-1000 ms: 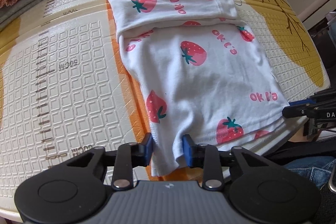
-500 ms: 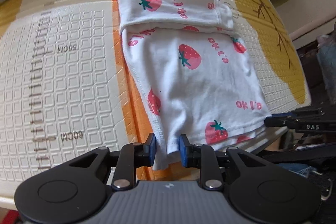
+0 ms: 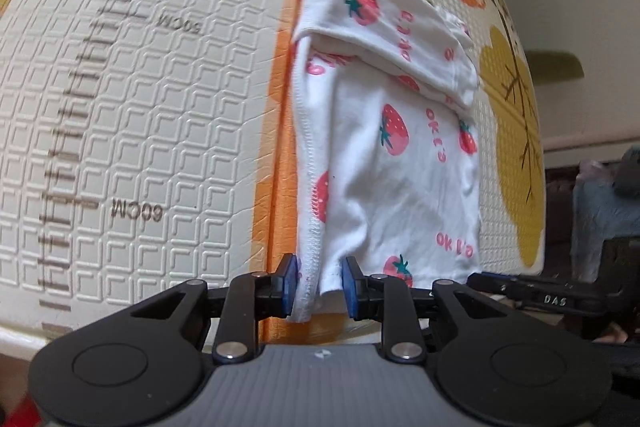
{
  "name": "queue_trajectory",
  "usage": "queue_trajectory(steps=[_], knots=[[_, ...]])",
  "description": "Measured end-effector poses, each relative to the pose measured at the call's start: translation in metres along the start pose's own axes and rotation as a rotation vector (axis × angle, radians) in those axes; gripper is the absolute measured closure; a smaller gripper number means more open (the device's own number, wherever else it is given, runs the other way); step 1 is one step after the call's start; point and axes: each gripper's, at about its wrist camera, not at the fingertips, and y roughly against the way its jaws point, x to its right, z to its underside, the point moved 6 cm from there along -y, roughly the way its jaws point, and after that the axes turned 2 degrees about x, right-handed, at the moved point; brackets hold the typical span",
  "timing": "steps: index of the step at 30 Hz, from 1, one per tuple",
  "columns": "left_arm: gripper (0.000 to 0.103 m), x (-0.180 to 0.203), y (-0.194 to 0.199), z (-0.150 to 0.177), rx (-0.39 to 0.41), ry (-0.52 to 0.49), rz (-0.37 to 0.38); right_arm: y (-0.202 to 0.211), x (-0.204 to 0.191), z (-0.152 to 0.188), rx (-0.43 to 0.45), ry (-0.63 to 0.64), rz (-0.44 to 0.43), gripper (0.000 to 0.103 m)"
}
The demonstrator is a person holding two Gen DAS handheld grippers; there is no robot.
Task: Fold clothes
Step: 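Grasp the shirt hem with the right gripper beside the left gripper, then lift the hem upward with both grippers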
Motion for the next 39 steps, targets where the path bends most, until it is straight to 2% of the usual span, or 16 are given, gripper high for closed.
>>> queue_trajectory(steps=[4,8,11,19,23,35,39], knots=[[0.079,-0.001,-0.001,-0.001,0.01,0.017,-0.014,0.0,0.003,-0.001,-0.012,-0.022,-0.008,0.092],[0.087,0.0,-0.004,0.0,0.014,0.0,-0.05,0.0,0.006,-0.002,-0.014,-0.038,-0.013,0.094],[0.09,0.001,-0.003,0.0,0.015,-0.018,-0.067,0.001,0.005,-0.001,-0.006,-0.017,0.0,0.096],[0.094,0.026,0.002,0.002,0.028,-0.187,-0.142,0.012,-0.005,-0.003,0.023,0.038,-0.001,0.098],[0.094,0.037,0.012,-0.004,0.06,-0.223,-0.127,0.025,-0.012,-0.011,0.056,0.05,-0.02,0.098],[0.094,0.051,0.039,-0.057,0.248,-0.254,-0.148,0.063,-0.03,-0.074,0.229,0.087,-0.066,0.098],[0.094,0.056,0.037,-0.067,0.246,-0.281,-0.16,0.064,-0.039,-0.097,0.271,0.083,-0.084,0.098]])
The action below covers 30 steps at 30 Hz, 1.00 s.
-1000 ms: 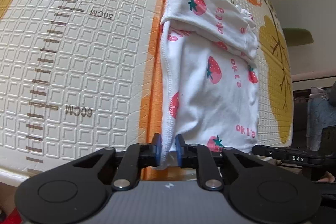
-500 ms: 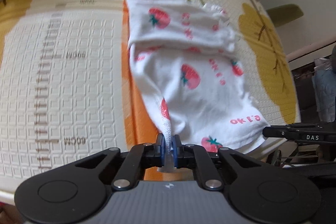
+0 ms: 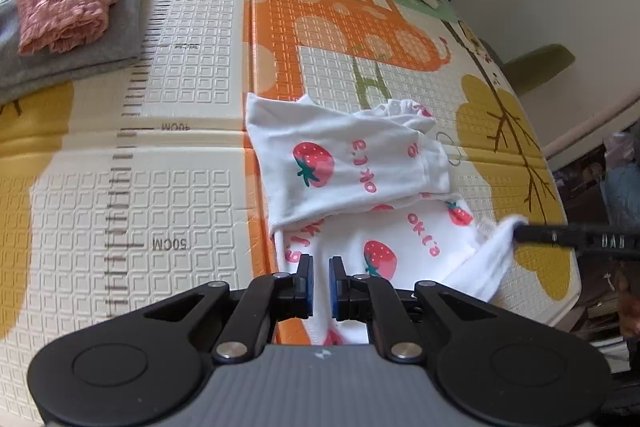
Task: Fold clothes
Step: 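Lift the hem upward with both grippers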
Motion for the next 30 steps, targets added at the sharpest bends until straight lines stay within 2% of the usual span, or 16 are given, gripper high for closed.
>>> queue_trajectory(steps=[3,5,11,15,19,28,30], knots=[[0.089,0.01,-0.002,0.009,-0.027,-0.077,0.011,-0.005,-0.004,-0.011,0.016,-0.006,-0.002,0.098],[0.086,0.014,-0.006,0.02,-0.055,-0.118,-0.007,-0.008,-0.006,-0.013,0.018,-0.008,-0.002,0.098],[0.079,0.013,-0.022,0.05,-0.153,-0.135,-0.029,-0.01,-0.002,-0.01,0.009,-0.015,0.008,0.098],[0.065,0.013,-0.025,0.061,-0.181,-0.122,-0.025,-0.01,0.003,-0.007,0.004,-0.028,0.015,0.098],[0.056,0.017,-0.025,0.068,-0.194,-0.108,0.005,-0.01,0.004,-0.004,-0.001,-0.031,0.02,0.098],[0.055,0.027,-0.035,0.081,-0.235,-0.105,0.021,-0.008,0.006,0.0,-0.008,-0.036,0.022,0.098],[0.059,0.028,-0.037,0.084,-0.241,-0.102,0.021,-0.008,0.007,0.001,-0.01,-0.04,0.023,0.098]])
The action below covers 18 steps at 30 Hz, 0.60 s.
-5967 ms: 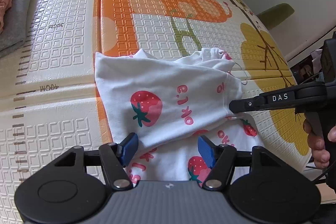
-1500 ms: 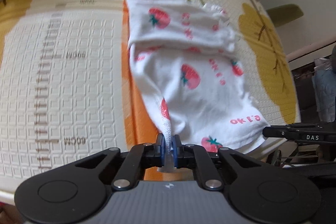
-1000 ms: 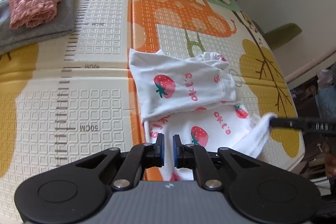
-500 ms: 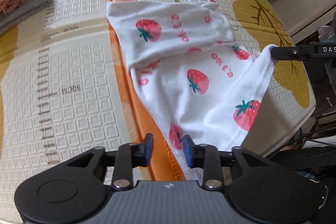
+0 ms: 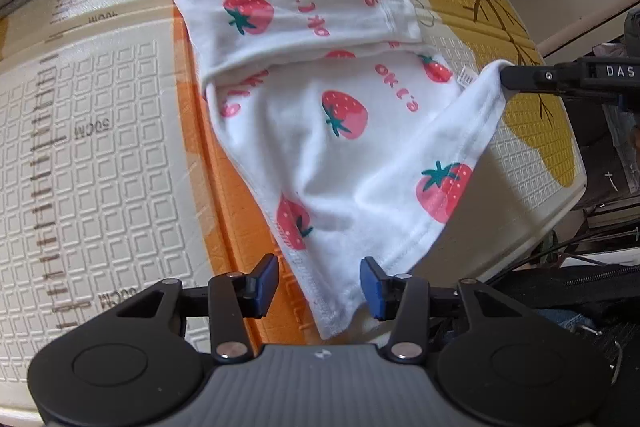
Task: Fold clothes
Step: 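Lift the hem upward with both grippers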
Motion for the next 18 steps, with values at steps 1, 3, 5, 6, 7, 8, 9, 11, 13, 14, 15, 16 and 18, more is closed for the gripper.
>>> queue_trajectory(steps=[1,3,5,6,7,8,9,11,13,14,15,16,18], knots=[[0.06,0.001,-0.001,0.001,-0.003,0.001,0.0,0.0,0.0,0.001,-0.001,-0.003,0.0,0.098],[0.068,0.001,-0.005,0.003,-0.021,0.014,0.005,0.0,0.001,0.002,-0.004,-0.006,0.002,0.098],[0.073,0.002,-0.008,0.004,-0.028,0.015,0.008,0.0,0.001,0.003,-0.008,-0.008,0.001,0.098],[0.077,0.003,-0.008,0.004,-0.025,0.011,-0.001,0.0,0.002,0.004,-0.009,-0.009,0.002,0.098],[0.081,0.003,-0.009,0.004,-0.025,0.012,-0.006,0.0,0.002,0.004,-0.01,-0.01,0.003,0.098],[0.087,0.002,-0.009,0.004,-0.026,0.021,-0.007,0.0,0.002,0.005,-0.01,-0.011,0.003,0.098],[0.09,0.001,-0.01,0.003,-0.027,0.031,-0.005,0.001,0.002,0.005,-0.01,-0.013,0.003,0.098],[0.094,-0.002,-0.01,0.003,-0.022,0.048,-0.007,0.001,0.003,0.006,-0.011,-0.015,0.003,0.098],[0.096,-0.003,-0.007,0.002,-0.012,0.052,-0.001,0.002,0.004,0.007,-0.012,-0.018,0.003,0.098],[0.096,-0.004,-0.005,0.001,-0.005,0.06,0.005,0.002,0.004,0.008,-0.012,-0.02,0.004,0.098],[0.097,-0.005,-0.003,0.0,0.003,0.067,0.011,0.002,0.005,0.008,-0.012,-0.021,0.004,0.098],[0.097,-0.006,-0.001,-0.001,0.012,0.076,0.014,0.002,0.005,0.009,-0.012,-0.023,0.004,0.098],[0.097,-0.008,0.005,-0.005,0.03,0.093,0.021,0.002,0.006,0.01,-0.013,-0.026,0.004,0.098]])
